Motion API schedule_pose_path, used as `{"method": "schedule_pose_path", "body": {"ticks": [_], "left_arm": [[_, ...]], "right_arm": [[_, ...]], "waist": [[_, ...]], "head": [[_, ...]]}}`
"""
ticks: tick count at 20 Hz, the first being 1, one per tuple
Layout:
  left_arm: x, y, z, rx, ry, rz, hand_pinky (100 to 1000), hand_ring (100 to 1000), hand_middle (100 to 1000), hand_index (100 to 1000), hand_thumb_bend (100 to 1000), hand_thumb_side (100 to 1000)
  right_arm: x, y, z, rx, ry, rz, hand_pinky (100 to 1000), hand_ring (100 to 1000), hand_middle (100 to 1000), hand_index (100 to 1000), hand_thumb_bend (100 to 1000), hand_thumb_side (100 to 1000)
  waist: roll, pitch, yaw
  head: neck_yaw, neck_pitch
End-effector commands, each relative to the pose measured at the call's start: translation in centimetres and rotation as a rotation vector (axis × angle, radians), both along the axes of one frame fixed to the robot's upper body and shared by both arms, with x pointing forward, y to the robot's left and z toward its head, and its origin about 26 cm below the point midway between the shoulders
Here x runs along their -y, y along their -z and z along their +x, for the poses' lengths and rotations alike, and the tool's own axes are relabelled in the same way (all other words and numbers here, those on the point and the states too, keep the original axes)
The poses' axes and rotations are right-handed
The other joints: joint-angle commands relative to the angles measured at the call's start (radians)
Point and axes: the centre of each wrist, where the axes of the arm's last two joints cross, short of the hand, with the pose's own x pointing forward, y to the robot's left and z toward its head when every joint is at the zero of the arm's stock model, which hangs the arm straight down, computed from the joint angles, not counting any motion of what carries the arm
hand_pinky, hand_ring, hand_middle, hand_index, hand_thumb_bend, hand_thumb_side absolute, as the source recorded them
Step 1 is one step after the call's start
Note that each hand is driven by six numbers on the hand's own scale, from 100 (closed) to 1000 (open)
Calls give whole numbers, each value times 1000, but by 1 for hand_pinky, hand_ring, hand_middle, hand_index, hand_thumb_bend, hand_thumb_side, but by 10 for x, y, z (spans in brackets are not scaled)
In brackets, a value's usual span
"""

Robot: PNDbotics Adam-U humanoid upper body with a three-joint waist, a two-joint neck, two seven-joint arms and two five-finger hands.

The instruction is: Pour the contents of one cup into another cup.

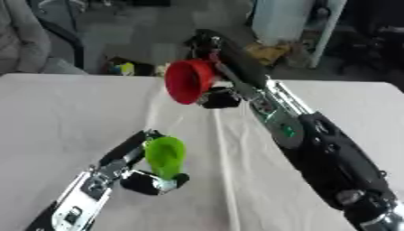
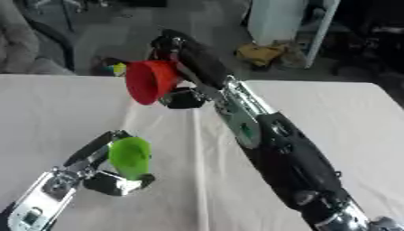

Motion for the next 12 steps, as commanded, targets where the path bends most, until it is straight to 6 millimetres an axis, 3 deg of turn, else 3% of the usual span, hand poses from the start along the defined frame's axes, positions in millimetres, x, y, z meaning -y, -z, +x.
{"method": "schedule_pose_path", "body": {"ticks": [1, 12], "left_arm": [[-2, -9, 1, 24, 10, 4, 610, 371, 201, 509, 285, 326], [-2, -9, 0, 25, 9, 6, 611, 371, 201, 509, 284, 326]], "right_arm": [[3, -15, -1, 71, 2, -15, 933, 780, 450, 558, 100, 165], [2, -14, -1, 115, 2, -44, 936, 778, 452, 553, 100, 159]], "waist": [[5, -17, 0], [5, -17, -1]], "head": [[0, -11], [3, -12]]}}
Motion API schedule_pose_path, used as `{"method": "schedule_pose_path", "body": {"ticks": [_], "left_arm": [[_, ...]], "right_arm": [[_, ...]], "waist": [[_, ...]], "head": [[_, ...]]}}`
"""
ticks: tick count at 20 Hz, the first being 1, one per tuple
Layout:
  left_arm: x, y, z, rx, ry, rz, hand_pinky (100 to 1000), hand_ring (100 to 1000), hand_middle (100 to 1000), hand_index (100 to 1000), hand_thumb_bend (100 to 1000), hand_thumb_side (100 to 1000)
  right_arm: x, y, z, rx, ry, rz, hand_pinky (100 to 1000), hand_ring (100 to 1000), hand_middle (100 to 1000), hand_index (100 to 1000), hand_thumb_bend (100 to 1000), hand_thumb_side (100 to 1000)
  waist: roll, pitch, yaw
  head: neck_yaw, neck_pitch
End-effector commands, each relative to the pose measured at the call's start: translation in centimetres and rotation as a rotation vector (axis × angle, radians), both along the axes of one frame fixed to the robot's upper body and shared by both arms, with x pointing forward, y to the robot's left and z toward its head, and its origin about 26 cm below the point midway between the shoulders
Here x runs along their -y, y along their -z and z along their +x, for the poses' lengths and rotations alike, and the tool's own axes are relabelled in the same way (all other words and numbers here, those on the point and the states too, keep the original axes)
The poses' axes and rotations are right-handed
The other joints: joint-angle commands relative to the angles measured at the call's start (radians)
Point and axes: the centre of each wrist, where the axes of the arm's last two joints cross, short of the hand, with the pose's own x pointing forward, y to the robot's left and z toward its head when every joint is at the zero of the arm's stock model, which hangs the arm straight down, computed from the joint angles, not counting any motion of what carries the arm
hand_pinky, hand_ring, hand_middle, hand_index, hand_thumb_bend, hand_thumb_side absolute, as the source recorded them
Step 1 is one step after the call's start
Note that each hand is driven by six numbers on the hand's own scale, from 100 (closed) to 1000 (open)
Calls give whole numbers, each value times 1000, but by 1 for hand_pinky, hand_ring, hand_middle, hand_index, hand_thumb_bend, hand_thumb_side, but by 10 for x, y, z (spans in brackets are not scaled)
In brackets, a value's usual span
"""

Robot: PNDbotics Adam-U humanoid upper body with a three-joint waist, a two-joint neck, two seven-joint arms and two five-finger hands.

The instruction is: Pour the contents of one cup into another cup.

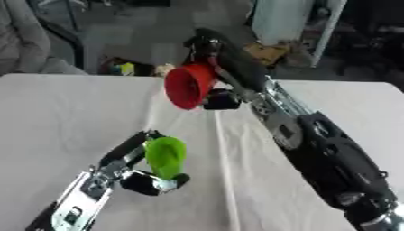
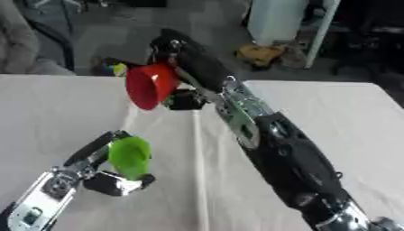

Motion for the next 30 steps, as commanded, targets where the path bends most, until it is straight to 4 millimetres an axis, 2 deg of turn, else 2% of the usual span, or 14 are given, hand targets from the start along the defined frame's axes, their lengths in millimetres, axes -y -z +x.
{"method": "schedule_pose_path", "body": {"ticks": [1, 30], "left_arm": [[-2, -10, 1, 30, 6, 4, 611, 371, 201, 509, 284, 326], [-3, -12, 0, 30, 4, 6, 618, 378, 199, 511, 283, 329]], "right_arm": [[2, -14, -1, 57, 0, -10, 936, 778, 452, 553, 100, 158], [-4, -22, -6, 216, 3, -103, 942, 764, 455, 532, 100, 155]], "waist": [[5, -18, -1], [4, -22, -5]], "head": [[2, -12], [12, -15]]}}
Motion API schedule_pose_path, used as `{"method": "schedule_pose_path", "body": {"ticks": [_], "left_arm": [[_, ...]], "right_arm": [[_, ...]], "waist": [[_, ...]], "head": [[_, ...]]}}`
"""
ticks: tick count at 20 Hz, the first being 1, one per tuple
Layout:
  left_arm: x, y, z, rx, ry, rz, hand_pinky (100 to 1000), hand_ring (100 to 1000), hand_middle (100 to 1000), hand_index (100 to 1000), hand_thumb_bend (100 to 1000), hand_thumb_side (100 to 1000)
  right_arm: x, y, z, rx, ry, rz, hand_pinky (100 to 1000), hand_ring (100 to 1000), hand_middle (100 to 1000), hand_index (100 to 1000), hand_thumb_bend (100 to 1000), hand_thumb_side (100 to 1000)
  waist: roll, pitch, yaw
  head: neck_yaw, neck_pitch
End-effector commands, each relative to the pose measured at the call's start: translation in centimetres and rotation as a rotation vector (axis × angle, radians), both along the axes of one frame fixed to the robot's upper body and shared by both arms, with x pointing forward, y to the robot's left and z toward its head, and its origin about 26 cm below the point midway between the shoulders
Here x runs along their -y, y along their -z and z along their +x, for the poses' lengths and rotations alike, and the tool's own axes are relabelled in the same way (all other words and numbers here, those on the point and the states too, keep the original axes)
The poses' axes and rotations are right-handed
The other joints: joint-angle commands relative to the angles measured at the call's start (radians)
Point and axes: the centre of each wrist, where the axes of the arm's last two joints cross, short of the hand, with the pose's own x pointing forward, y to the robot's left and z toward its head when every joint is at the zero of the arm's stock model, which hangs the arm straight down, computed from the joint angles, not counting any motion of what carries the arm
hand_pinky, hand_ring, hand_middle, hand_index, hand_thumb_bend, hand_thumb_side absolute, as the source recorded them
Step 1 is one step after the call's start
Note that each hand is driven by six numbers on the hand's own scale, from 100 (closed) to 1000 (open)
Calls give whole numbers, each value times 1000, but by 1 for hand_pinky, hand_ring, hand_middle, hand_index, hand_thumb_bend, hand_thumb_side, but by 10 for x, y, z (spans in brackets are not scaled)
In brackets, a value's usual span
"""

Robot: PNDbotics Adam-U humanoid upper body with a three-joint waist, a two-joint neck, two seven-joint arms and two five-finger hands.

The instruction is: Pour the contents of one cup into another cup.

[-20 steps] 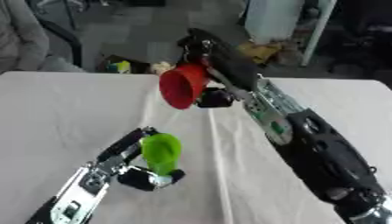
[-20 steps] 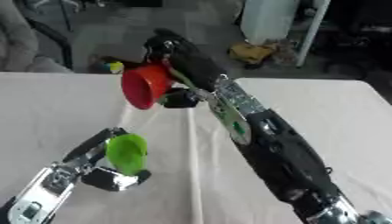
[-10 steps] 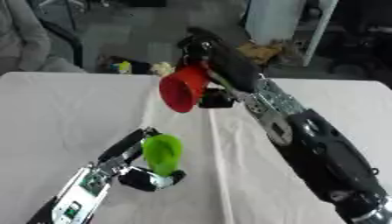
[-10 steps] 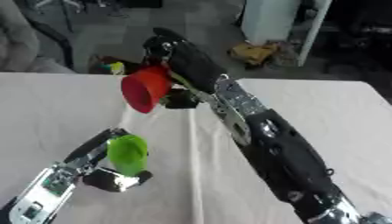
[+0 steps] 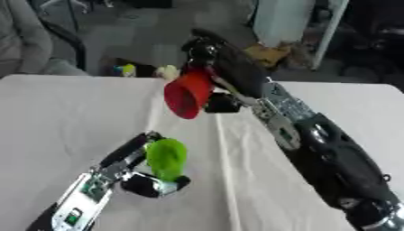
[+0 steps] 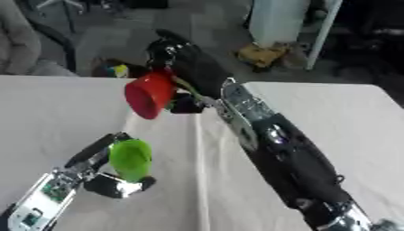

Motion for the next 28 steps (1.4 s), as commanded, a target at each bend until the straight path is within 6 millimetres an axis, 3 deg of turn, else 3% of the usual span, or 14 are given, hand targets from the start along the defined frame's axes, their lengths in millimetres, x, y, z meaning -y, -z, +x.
{"method": "schedule_pose_path", "body": {"ticks": [1, 28], "left_arm": [[-1, -12, 1, 31, 4, -4, 618, 379, 199, 511, 281, 328], [-1, -12, 1, 28, 3, -7, 622, 380, 206, 514, 278, 327]], "right_arm": [[1, -18, -2, 71, -3, -10, 942, 764, 455, 532, 100, 154], [-4, -21, -5, 136, -16, -42, 946, 759, 455, 523, 100, 152]], "waist": [[3, -19, -2], [0, -23, -8]], "head": [[4, -10], [13, -13]]}}
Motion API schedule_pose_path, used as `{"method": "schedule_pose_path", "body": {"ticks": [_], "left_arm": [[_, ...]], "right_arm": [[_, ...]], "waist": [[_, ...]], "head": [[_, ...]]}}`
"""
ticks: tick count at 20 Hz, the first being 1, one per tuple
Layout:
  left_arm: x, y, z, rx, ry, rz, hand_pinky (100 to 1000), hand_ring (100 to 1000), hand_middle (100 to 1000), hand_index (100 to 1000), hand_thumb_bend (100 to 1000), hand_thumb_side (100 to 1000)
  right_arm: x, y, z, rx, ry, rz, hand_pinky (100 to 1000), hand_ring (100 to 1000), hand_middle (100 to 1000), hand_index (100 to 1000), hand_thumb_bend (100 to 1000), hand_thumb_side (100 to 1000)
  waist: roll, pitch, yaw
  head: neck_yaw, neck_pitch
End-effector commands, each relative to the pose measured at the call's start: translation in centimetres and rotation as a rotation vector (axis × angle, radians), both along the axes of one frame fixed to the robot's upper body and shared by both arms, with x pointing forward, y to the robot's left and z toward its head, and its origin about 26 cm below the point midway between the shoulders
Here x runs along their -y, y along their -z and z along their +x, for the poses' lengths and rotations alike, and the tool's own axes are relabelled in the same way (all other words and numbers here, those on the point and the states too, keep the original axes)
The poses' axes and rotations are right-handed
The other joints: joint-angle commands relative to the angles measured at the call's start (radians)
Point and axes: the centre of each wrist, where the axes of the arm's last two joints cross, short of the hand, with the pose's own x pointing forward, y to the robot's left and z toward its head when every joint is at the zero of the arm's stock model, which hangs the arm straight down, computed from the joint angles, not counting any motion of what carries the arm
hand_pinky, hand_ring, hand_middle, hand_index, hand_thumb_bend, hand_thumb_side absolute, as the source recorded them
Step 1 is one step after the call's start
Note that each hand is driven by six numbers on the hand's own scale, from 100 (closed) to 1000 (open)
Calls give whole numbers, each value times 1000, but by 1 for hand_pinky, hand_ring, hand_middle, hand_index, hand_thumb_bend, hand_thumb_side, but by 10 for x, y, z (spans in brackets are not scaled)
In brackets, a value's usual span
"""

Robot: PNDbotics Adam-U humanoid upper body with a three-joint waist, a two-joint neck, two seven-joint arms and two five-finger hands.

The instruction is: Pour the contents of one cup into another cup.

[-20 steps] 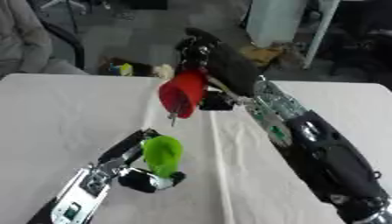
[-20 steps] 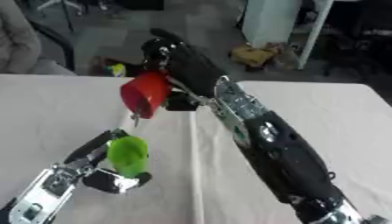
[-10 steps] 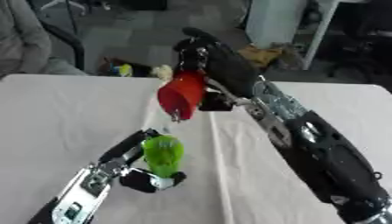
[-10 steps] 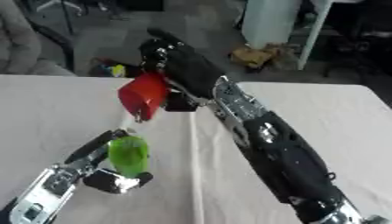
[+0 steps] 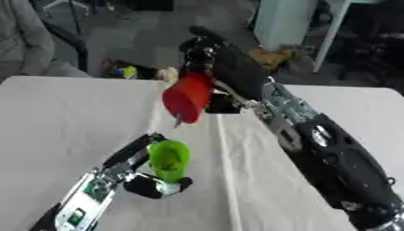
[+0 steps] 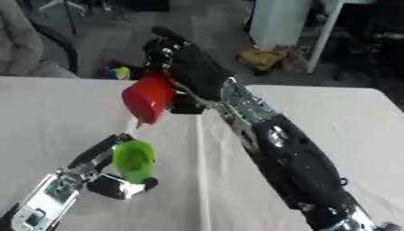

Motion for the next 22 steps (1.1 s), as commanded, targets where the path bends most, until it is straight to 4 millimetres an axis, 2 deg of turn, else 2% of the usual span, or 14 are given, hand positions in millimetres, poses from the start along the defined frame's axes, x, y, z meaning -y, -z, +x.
{"method": "schedule_pose_path", "body": {"ticks": [1, 15, 20, 22], "left_arm": [[-1, -12, 1, 31, 3, -7, 622, 380, 206, 514, 279, 327], [-2, -12, 1, 37, -6, -6, 622, 381, 208, 515, 276, 326], [-9, -8, 4, 37, -53, -6, 621, 381, 210, 516, 276, 323], [-13, -5, 5, 36, -77, -6, 621, 382, 211, 516, 278, 322]], "right_arm": [[1, -17, -2, 59, -5, -3, 946, 759, 455, 523, 100, 152], [2, -16, -1, 55, 3, 15, 947, 761, 453, 525, 100, 159], [9, -8, 4, -12, 45, 111, 941, 773, 443, 541, 100, 152], [13, -3, 6, -48, 68, 157, 939, 776, 440, 545, 100, 175]], "waist": [[6, -19, -2], [10, -20, -3], [13, -20, -4], [14, -20, -4]], "head": [[3, -10], [7, -10], [9, -9], [11, -10]]}}
